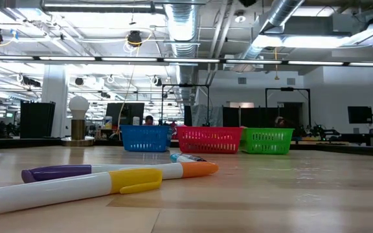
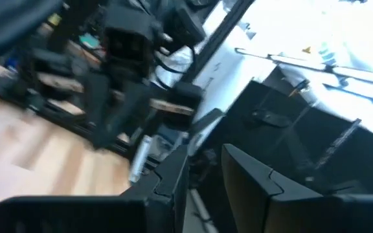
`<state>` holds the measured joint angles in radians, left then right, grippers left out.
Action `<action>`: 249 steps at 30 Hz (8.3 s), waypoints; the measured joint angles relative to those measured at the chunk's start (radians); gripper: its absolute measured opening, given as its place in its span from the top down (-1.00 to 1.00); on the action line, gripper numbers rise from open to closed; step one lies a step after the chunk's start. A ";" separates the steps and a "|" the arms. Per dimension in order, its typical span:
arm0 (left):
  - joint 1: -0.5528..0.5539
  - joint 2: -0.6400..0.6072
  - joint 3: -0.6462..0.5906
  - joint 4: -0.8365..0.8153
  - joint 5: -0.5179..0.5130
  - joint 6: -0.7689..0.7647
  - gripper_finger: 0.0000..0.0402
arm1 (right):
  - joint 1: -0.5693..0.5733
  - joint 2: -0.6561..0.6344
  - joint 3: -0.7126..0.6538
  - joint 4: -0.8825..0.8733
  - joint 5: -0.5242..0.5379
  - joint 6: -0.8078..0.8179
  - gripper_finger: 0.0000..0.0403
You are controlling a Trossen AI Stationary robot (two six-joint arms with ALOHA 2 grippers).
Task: Pick & Place Markers
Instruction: Put the small black highlighter pen into the blue bin, then put the small blue highlighter pen into the blue bin
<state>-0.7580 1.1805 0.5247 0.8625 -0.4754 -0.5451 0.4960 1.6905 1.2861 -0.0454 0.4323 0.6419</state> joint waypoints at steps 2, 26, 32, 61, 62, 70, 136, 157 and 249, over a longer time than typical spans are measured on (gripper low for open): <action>0.017 -0.048 0.000 -0.065 -0.003 0.035 0.54 | -0.005 0.000 0.000 0.026 -0.024 -0.024 0.90; 0.008 -0.155 0.114 -0.683 0.100 0.357 0.54 | 0.021 0.182 0.157 -0.257 -0.132 0.037 0.77; 0.008 -0.149 0.114 -0.691 0.080 0.299 0.54 | 0.007 0.316 0.241 -0.374 -0.118 0.148 0.77; 0.006 -0.149 0.056 -0.656 0.079 0.136 0.54 | -0.160 0.410 0.248 -0.547 -0.120 0.372 0.46; 0.006 -0.149 0.056 -0.656 0.080 0.136 0.54 | -0.163 0.412 0.248 -0.549 -0.119 0.372 0.46; 0.006 -0.149 0.055 -0.652 0.080 0.136 0.54 | -0.185 0.457 0.245 -0.565 -0.166 0.378 0.46; 0.006 -0.243 0.055 -0.629 0.237 -0.007 0.54 | -0.269 0.550 0.793 -0.810 -0.229 0.135 0.90; -0.009 -0.502 0.005 -0.656 0.212 0.129 0.54 | -0.388 0.549 0.861 -0.724 -0.264 0.095 0.86; 0.121 -0.485 -0.032 -0.657 -0.123 0.224 0.54 | -0.652 0.547 0.827 -0.716 -0.324 -0.266 0.29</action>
<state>-0.6368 0.6952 0.4923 0.2052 -0.5980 -0.3210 -0.1556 2.2373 2.1130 -0.7619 0.1087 0.3755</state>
